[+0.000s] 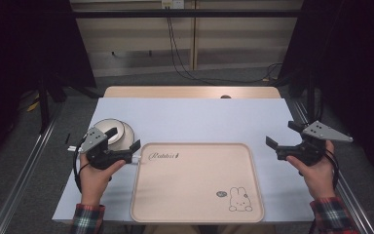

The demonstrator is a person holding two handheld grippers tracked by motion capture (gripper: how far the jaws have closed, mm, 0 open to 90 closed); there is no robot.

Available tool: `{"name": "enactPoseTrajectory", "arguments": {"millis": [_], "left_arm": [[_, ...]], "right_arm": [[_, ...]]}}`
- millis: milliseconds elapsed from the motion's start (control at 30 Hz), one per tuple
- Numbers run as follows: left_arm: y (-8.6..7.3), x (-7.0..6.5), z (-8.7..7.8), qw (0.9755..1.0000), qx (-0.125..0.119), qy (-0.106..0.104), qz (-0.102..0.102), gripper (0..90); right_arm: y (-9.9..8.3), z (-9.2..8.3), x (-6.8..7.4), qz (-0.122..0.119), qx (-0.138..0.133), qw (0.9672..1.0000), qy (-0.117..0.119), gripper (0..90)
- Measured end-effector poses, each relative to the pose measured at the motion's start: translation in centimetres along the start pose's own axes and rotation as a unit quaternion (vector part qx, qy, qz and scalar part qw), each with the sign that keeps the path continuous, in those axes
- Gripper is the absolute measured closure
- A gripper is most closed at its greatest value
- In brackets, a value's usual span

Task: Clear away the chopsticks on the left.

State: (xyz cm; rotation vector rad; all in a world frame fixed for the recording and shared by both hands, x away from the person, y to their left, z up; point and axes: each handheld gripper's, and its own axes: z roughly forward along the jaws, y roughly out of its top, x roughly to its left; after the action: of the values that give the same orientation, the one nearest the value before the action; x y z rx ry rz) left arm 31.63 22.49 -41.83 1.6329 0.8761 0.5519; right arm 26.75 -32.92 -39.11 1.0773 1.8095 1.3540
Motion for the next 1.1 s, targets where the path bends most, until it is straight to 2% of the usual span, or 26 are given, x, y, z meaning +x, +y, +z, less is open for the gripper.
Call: {"name": "enactPoseTrajectory", "arguments": {"millis": [200,267,300,333,533,633,667,767,833,1000,1033,1100], "left_arm": [[-0.2,0.1,0.2,0.9999,0.014,-0.005,0.003,1.1],[-0.3,0.0,0.2,0.9999,0.011,-0.008,-0.002,1.2],[-0.4,0.0,0.2,0.9998,0.018,-0.003,0.004,1.3],[-0.4,-0.1,0.3,0.9999,0.014,-0.005,-0.002,1.3],[-0.9,-0.3,0.5,0.9993,0.036,-0.008,0.006,2.2],[-1.1,-0.4,0.6,0.999,0.043,-0.013,0.0,2.7],[-1.2,-0.4,0.6,0.9988,0.047,-0.008,-0.002,2.7],[-1.5,-0.4,0.6,0.9981,0.059,-0.017,0.0,2.8],[-1.6,-0.5,0.5,0.9969,0.075,-0.02,0.011,3.4],[-1.4,-0.5,0.4,0.9961,0.084,-0.023,0.014,3.8],[-1.3,-0.4,0.4,0.9952,0.092,-0.021,0.023,3.8],[-1.1,-0.4,0.5,0.9946,0.098,-0.023,0.027,3.8]], "right_arm": [[-0.2,0.0,-0.1,0.007,0.002,1.0,0.0,0.1],[-0.2,0.0,-0.1,0.007,0.002,1.0,0.003,0.4],[-0.2,0.0,-0.1,0.009,0.0,1.0,0.003,0.4],[-0.2,0.0,-0.2,0.006,0.001,1.0,0.004,0.3],[-0.4,0.1,-0.3,0.009,0.006,0.9999,0.008,0.3],[-0.4,0.1,-0.4,0.007,0.008,0.9999,0.008,0.4],[-0.4,0.1,-0.4,0.008,0.008,0.9999,0.011,0.3],[-0.5,0.3,-0.4,0.009,0.012,0.9998,0.014,0.3],[-0.5,0.5,-0.3,0.009,0.012,0.9998,0.016,0.3],[-0.4,0.7,-0.2,0.013,0.012,0.9996,0.02,0.3],[-0.4,0.7,-0.3,0.012,0.01,0.9997,0.019,0.4],[-0.3,0.7,-0.4,0.014,0.008,0.9997,0.02,0.3]]}}
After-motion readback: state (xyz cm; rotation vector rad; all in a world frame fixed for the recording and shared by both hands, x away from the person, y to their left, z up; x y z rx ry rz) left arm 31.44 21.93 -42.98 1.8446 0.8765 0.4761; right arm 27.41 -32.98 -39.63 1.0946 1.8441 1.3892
